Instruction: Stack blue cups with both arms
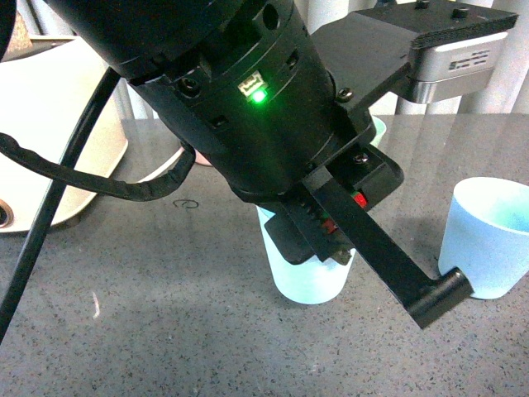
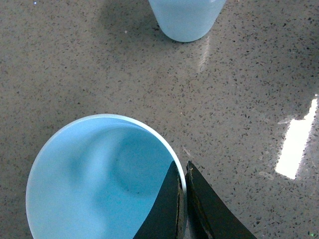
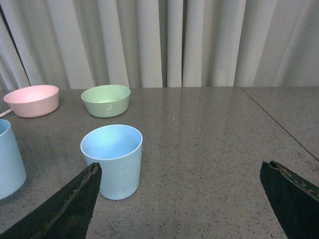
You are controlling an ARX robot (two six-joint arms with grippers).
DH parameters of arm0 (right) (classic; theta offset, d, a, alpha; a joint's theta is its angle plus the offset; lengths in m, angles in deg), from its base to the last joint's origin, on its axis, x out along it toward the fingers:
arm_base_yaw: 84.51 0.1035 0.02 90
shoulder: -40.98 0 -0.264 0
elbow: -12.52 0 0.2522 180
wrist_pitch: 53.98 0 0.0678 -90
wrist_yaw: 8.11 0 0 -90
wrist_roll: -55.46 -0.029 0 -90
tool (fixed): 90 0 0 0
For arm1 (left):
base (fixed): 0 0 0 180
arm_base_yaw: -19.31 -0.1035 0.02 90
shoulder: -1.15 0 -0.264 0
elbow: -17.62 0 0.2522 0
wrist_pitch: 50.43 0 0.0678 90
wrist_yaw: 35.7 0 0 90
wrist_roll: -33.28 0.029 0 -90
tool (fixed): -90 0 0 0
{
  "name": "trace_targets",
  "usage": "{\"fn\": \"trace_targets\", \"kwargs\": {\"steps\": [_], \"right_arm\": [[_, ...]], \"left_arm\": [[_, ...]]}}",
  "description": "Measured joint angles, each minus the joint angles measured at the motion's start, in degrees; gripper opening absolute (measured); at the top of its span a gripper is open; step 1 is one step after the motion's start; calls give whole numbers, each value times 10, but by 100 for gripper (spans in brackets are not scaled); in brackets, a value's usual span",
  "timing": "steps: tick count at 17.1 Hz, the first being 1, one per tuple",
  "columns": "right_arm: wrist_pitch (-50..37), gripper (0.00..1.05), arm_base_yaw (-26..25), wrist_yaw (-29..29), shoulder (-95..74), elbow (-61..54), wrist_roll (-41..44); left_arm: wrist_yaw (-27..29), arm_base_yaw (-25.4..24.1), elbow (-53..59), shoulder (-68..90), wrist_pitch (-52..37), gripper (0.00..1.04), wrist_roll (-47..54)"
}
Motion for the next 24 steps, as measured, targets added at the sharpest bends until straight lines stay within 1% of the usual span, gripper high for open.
{"fn": "trace_targets", "kwargs": {"steps": [6,7,11,12,17,18,21,24], "right_arm": [[0,98,0,0,0,0,0],[0,98,0,0,0,0,0],[0,98,0,0,0,0,0],[0,98,0,0,0,0,0],[0,98,0,0,0,0,0],[0,98,0,0,0,0,0],[0,98,0,0,0,0,0],[0,98,0,0,0,0,0]], "left_arm": [[1,-2,0,0,0,2,0],[0,-2,0,0,1,4,0],[-6,-2,0,0,0,43,2],[-7,-2,0,0,-4,54,2],[-29,-3,12,-1,-45,100,2],[-37,-3,19,-2,-61,98,0],[-65,-5,49,-17,-134,98,-14],[-81,-6,85,-28,-237,98,-60]]}}
